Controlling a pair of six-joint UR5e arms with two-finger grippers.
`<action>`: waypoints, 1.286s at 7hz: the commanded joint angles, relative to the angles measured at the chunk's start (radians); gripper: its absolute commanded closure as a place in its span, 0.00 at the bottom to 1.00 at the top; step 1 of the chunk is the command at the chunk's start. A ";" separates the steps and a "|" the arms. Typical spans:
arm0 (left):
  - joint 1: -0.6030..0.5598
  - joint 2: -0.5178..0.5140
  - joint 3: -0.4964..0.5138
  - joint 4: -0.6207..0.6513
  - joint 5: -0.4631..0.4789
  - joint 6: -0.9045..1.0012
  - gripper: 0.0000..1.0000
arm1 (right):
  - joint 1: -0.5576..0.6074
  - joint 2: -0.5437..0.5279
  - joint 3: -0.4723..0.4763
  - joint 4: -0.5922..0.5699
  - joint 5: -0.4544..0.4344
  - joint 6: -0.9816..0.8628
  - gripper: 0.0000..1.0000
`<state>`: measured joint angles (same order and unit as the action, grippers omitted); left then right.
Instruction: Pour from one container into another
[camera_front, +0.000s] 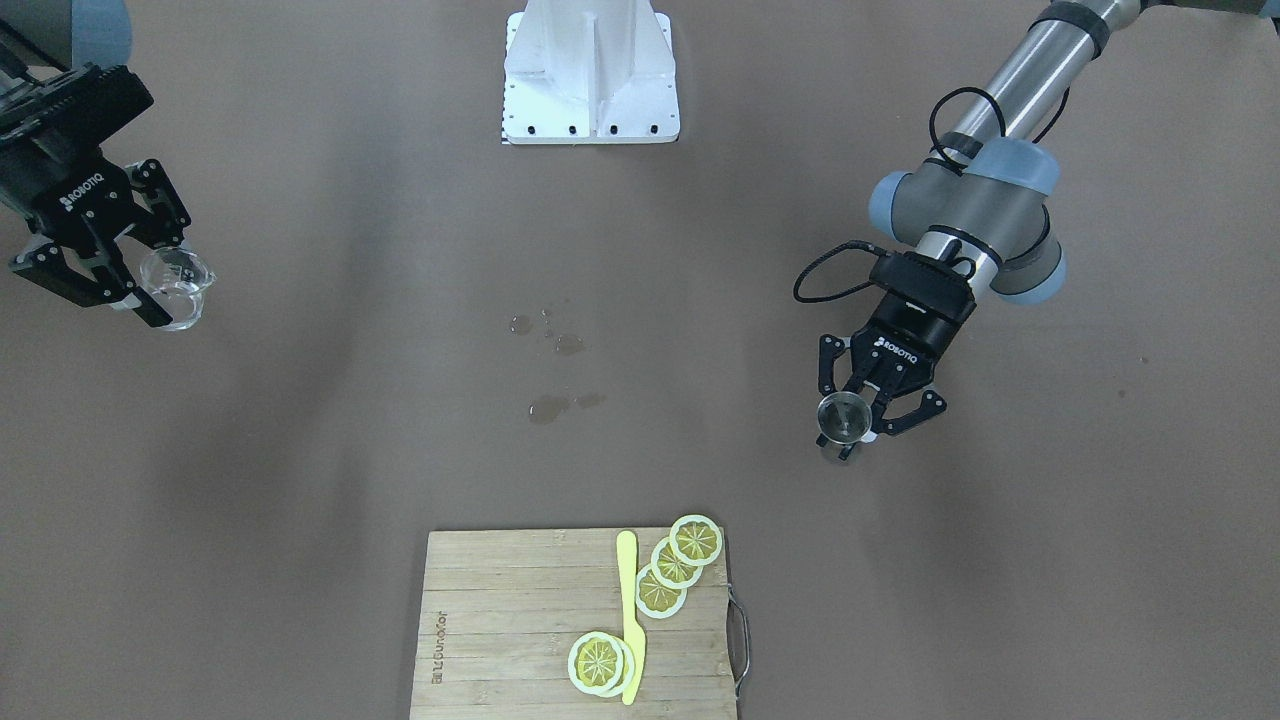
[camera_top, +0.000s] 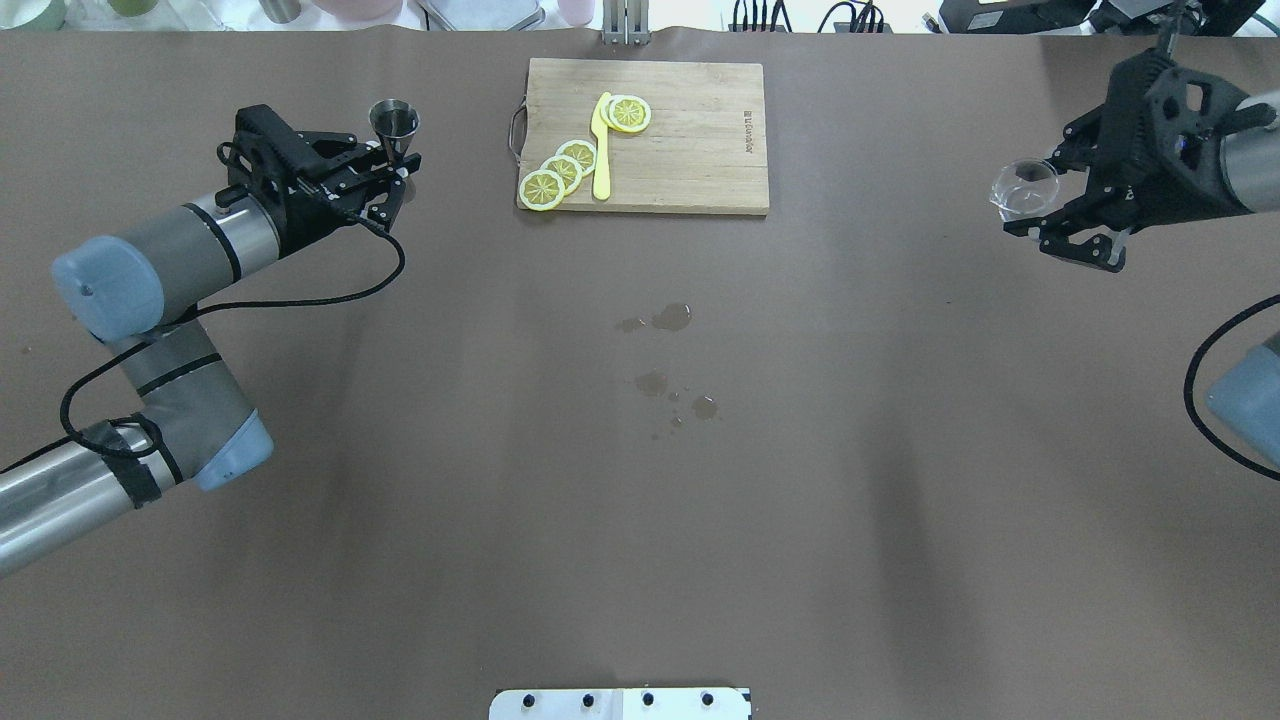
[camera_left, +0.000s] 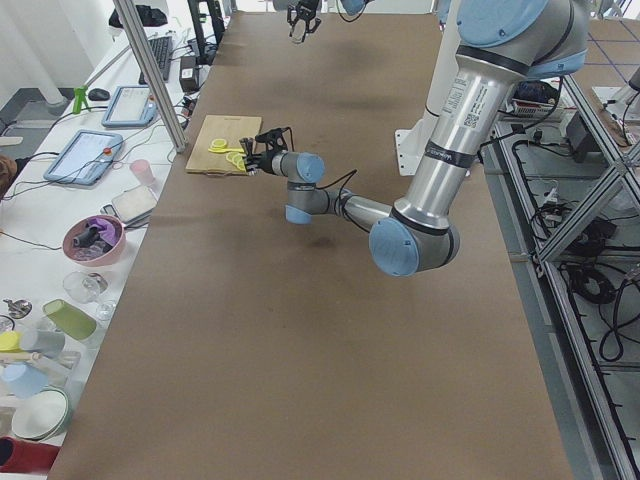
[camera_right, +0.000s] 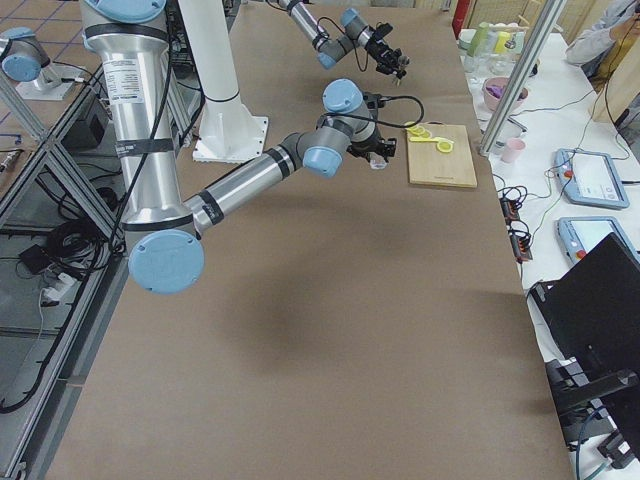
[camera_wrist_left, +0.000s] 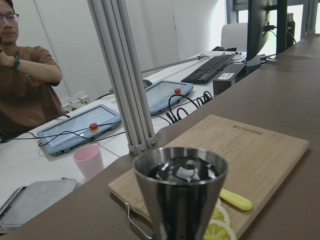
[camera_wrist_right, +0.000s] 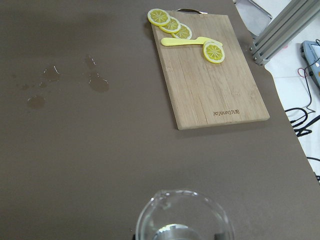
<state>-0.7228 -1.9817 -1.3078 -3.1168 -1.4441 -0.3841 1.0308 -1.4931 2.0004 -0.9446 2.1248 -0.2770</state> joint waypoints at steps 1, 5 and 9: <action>0.041 0.023 0.005 -0.042 0.119 -0.001 1.00 | 0.000 -0.106 -0.085 0.267 -0.005 0.106 1.00; 0.118 0.026 0.024 -0.029 0.318 -0.174 1.00 | -0.002 -0.130 -0.283 0.588 -0.005 0.283 1.00; 0.160 0.029 0.071 -0.026 0.368 -0.326 1.00 | -0.009 -0.102 -0.550 0.940 -0.005 0.431 1.00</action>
<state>-0.5846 -1.9507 -1.2530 -3.1439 -1.1047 -0.6979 1.0255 -1.6102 1.5441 -0.1228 2.1200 0.1060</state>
